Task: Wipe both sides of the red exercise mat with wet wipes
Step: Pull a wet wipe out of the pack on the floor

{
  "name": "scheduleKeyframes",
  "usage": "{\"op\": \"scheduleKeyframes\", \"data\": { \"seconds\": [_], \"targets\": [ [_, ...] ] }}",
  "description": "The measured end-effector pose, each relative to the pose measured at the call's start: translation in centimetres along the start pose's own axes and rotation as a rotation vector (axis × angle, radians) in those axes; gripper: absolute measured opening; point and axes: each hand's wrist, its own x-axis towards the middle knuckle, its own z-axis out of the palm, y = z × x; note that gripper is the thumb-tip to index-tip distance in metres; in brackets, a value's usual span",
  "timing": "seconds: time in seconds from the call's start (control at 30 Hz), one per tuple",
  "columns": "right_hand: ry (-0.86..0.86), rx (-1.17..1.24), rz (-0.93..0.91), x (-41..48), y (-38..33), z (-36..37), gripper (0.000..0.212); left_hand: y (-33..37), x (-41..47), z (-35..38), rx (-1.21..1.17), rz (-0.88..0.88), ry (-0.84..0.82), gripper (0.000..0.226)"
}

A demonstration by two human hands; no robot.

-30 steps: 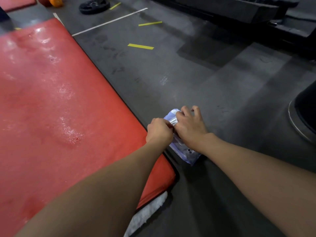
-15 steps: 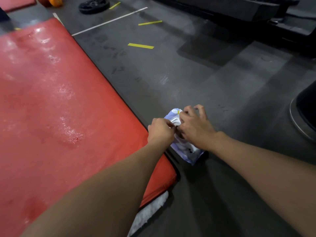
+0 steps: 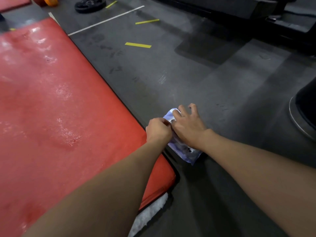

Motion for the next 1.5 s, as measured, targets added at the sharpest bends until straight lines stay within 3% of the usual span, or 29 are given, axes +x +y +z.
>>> {"op": "scheduleKeyframes", "data": {
  "seconds": [0.13, 0.27, 0.33, 0.4, 0.43, 0.57, 0.77, 0.9, 0.97, 1.03, 1.17, 1.33, 1.4, 1.5],
  "targets": [
    [0.006, 0.061, 0.056, -0.3, 1.1, 0.2, 0.031, 0.2, -0.2, 0.0, 0.073, 0.020, -0.068, 0.010],
    [-0.064, 0.290, 0.177, -0.3, 2.0, -0.8, 0.038, 0.0, -0.3, 0.1, 0.115, 0.043, -0.094, 0.009],
    [-0.072, 0.446, 0.227, -0.4, 2.3, -1.8, 0.029, -0.2, -0.3, 0.3, 0.152, 0.059, -0.089, 0.015],
    [0.004, 0.657, 0.307, -0.5, 2.7, -2.7, 0.013, -0.1, -0.4, 0.5, 0.167, 0.065, -0.084, 0.021],
    [0.043, 0.726, 0.355, -0.6, 2.8, -3.1, 0.017, -0.1, -0.4, 0.6, 0.173, 0.069, -0.085, 0.024],
    [0.204, 0.759, 0.423, -0.8, 3.4, -4.2, 0.015, 0.1, -0.6, 0.5, 0.219, 0.077, -0.102, 0.032],
    [0.506, 1.149, 0.579, -1.1, 3.5, -5.4, 0.003, 1.0, -1.3, 0.3, 0.309, 0.071, -0.203, 0.030],
    [0.687, 1.426, 0.677, -0.7, 4.1, -7.3, 0.006, 1.1, -2.0, -0.2, 0.394, 0.137, -0.286, 0.019],
    [0.587, 1.382, 0.713, -0.1, 4.6, -7.7, 0.006, 0.8, -2.4, -0.4, 0.393, 0.205, -0.294, 0.034],
    [0.372, 1.230, 0.697, 0.0, 5.0, -7.1, 0.008, 0.3, -2.9, -0.4, 0.415, 0.274, -0.260, 0.044],
    [-0.014, 0.984, 0.531, -1.8, 4.9, -4.3, 0.025, -0.9, -4.1, -0.5, 0.557, 0.428, -0.254, 0.052],
    [-0.206, 0.872, 0.354, -3.3, 3.5, -1.4, 0.052, -1.7, -4.9, 0.1, 0.865, 0.407, -0.374, 0.074],
    [-0.265, 0.847, 0.342, -3.6, 3.0, -0.4, 0.054, -1.3, -4.8, 0.1, 0.792, 0.365, -0.422, 0.071],
    [-0.304, 0.838, 0.303, -4.0, 2.3, 0.3, 0.057, -0.5, -5.1, 0.0, 0.269, 0.379, -0.271, 0.042]
  ]
}}
